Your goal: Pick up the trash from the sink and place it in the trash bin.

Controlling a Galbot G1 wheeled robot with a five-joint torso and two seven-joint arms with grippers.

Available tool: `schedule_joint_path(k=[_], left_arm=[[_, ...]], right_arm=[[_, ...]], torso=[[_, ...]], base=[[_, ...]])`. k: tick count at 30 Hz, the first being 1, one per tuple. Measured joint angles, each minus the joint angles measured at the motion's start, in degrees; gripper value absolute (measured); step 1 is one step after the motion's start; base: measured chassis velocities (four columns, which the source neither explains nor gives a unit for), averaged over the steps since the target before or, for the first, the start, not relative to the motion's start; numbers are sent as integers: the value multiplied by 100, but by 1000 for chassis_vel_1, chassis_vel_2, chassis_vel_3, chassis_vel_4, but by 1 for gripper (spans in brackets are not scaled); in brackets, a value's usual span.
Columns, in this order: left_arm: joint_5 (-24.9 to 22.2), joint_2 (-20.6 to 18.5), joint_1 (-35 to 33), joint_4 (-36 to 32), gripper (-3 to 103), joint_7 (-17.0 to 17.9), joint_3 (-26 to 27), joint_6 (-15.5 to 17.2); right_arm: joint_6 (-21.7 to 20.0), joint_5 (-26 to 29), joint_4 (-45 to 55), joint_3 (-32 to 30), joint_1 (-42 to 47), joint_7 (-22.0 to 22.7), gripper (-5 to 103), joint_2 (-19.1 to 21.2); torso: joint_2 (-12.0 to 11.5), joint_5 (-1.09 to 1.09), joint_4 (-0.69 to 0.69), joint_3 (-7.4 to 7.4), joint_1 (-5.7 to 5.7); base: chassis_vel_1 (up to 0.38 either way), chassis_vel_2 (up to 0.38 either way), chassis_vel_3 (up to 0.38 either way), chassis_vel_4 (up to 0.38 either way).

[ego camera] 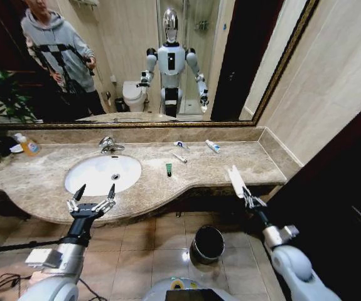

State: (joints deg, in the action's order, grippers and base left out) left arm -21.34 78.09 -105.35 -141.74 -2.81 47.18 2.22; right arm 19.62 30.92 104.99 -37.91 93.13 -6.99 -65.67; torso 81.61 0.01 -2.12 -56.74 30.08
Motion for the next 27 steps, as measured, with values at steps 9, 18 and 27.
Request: schedule_joint_path(k=[9, 18, 27], left_arm=[[0, -1, 0, 0, 100, 1, 0, 0], [0, 0, 0, 0, 100, 0, 0, 0], [0, 0, 0, 1, 100, 1, 0, 0]], right_arm=[[973, -44, -366, 195, 887, 127, 0, -278], [964, -859, -1687, 588, 713, 129, 0, -366], [-1102, -1860, -2745, 1083, -373, -53, 0, -291]], torso=[[0, -3, 2, 0, 0], [0, -1, 2, 0, 0], [-1, -1, 0, -1, 0]], base=[[0, 0, 0, 0], [0, 0, 0, 0], [0, 0, 0, 0]])
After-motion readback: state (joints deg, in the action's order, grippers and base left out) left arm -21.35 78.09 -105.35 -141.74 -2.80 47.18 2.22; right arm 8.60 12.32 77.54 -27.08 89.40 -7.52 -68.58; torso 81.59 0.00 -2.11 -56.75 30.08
